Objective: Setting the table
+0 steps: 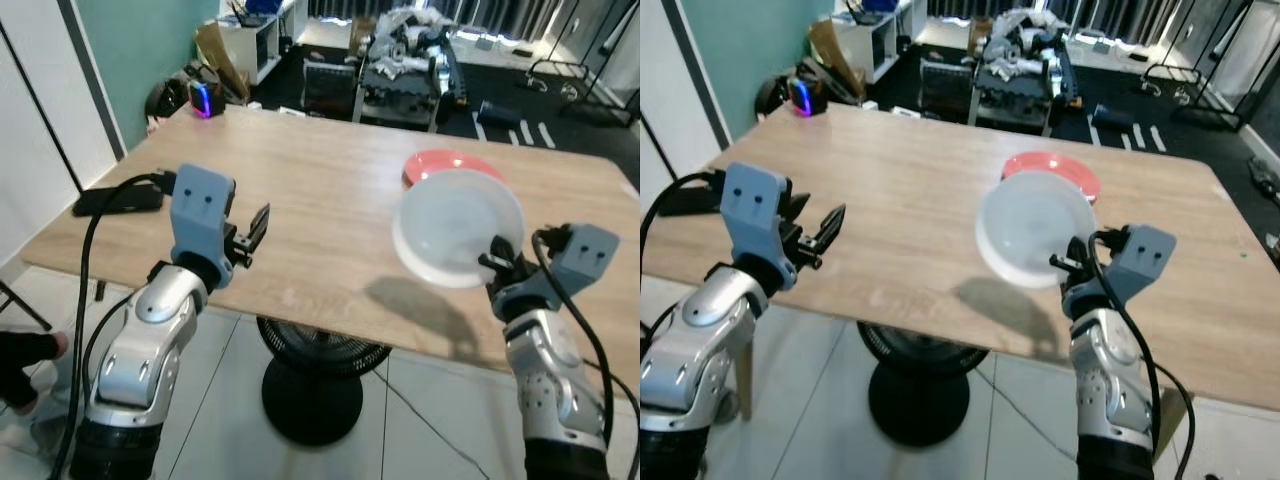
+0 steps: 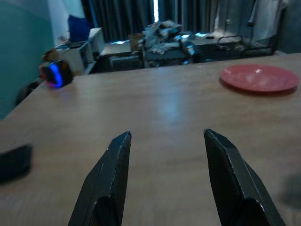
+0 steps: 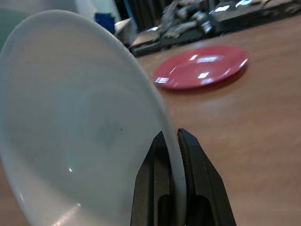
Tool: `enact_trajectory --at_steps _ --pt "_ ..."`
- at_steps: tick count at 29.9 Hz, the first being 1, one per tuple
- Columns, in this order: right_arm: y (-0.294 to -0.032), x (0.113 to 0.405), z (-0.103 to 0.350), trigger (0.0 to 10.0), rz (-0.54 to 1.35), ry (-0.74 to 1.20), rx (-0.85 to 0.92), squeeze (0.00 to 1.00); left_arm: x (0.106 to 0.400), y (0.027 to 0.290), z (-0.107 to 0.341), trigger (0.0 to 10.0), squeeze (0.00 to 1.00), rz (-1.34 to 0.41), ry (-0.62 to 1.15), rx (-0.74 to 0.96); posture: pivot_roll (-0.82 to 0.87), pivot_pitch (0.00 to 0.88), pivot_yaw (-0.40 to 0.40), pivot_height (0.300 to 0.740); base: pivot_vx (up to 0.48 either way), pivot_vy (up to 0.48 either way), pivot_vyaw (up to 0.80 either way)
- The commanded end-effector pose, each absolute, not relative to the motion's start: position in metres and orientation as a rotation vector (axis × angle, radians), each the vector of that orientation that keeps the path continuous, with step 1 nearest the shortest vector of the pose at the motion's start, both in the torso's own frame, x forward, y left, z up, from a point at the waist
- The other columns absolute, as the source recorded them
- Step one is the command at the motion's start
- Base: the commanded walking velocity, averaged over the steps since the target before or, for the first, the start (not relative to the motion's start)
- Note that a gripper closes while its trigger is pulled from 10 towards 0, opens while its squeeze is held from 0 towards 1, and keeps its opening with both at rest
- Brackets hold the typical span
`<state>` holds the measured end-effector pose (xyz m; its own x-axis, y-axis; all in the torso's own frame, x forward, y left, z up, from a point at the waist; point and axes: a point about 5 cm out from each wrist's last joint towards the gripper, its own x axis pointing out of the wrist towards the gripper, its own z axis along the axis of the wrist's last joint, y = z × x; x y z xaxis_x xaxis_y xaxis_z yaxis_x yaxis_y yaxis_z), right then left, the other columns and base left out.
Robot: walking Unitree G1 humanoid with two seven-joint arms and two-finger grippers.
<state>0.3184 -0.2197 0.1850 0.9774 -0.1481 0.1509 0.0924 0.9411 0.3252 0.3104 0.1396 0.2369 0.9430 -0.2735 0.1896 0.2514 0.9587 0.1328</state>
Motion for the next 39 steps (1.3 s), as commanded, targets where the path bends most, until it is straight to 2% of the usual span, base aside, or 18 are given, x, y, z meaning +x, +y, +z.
enact_trajectory --at_steps 1,15,20,39 --pt "-0.220 0.317 0.183 10.0 -0.129 -0.167 0.327 0.00 0.311 0.138 0.236 10.0 0.00 -0.273 -0.206 0.110 -0.02 0.000 0.041 0.740 -0.360 0.000 0.00" --pt "-0.216 0.320 0.183 10.0 -0.091 -0.158 0.301 0.00 0.313 0.137 0.237 10.0 0.00 -0.273 -0.214 0.112 -0.02 0.000 0.040 0.740 -0.344 0.000 0.00" --pt "-0.213 0.320 0.182 10.0 -0.073 -0.145 0.276 0.00 0.314 0.137 0.237 10.0 0.00 -0.275 -0.217 0.111 -0.03 0.000 0.041 0.740 0.000 0.000 0.00" --pt "-0.208 0.319 0.179 10.0 -0.036 -0.134 0.238 0.00 0.315 0.135 0.238 10.0 0.00 -0.282 -0.218 0.106 -0.02 0.000 0.044 0.740 0.000 0.000 0.74"
